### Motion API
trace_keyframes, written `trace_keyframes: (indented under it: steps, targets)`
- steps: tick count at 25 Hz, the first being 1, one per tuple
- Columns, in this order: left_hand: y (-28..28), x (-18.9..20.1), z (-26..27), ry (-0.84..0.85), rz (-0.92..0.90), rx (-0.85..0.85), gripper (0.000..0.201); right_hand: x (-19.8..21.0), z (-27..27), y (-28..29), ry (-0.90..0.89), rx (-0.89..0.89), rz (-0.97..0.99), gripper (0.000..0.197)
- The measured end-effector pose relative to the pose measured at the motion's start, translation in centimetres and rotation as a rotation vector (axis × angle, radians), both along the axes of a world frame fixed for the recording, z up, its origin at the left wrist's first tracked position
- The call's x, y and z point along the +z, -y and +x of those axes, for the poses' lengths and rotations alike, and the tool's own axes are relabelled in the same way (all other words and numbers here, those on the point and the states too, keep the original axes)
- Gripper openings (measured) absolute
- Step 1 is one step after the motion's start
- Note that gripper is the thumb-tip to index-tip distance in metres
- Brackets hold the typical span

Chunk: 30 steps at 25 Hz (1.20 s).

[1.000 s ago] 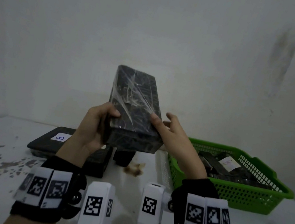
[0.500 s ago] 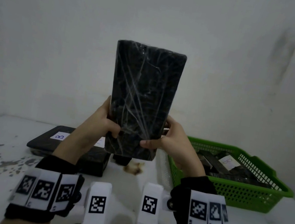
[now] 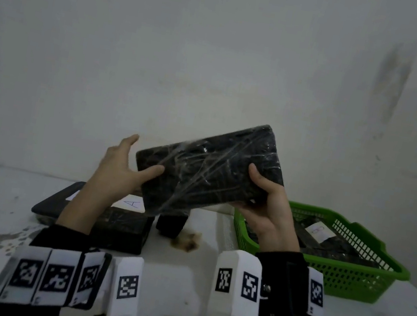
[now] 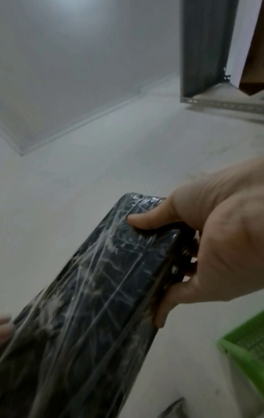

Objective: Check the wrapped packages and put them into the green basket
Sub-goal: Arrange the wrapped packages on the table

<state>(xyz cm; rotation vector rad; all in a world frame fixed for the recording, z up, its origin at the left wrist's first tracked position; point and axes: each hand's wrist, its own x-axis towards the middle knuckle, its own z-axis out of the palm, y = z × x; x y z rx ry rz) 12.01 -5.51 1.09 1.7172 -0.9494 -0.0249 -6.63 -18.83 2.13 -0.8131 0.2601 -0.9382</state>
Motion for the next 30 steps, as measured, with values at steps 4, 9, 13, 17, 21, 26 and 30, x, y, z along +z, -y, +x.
trace_keyframes:
  steps: [4, 9, 13, 17, 21, 26, 30]
  targets:
    - [-0.3, -0.1, -0.4, -0.311, -0.125, -0.276, 0.088, -0.3, 0.3, 0.6, 0.202, 0.181, 0.094, 0.067]
    - [-0.1, 0.3, -0.5, -0.212, -0.168, -0.302, 0.046, 0.0, 0.1, 0.1, 0.151, 0.129, -0.058, 0.037]
    - [0.4, -0.3, -0.3, -0.216, -0.133, -0.29, 0.04, 1.0, -0.3, -0.7, 0.08, -0.113, -0.406, 0.054]
    - [-0.3, 0.2, -0.4, -0.176, 0.012, -0.254, 0.13, 1.2, -0.2, -2.2, -0.001, -0.246, -0.73, 0.065]
    - [-0.8, 1.0, -2.3, -0.035, -0.144, -0.491, 0.13, 0.5, 0.2, -2.6, -0.041, -0.196, -0.893, 0.06]
    - [-0.7, 1.1, -2.8, 0.081, -0.356, -0.615, 0.089, 0.4, 0.7, -3.3, -0.131, -0.172, -1.051, 0.06]
    - [-0.9, 1.1, -2.5, 0.138, -0.399, -0.441, 0.078, 0.6, 0.1, -3.2, -0.24, -0.06, -1.086, 0.079]
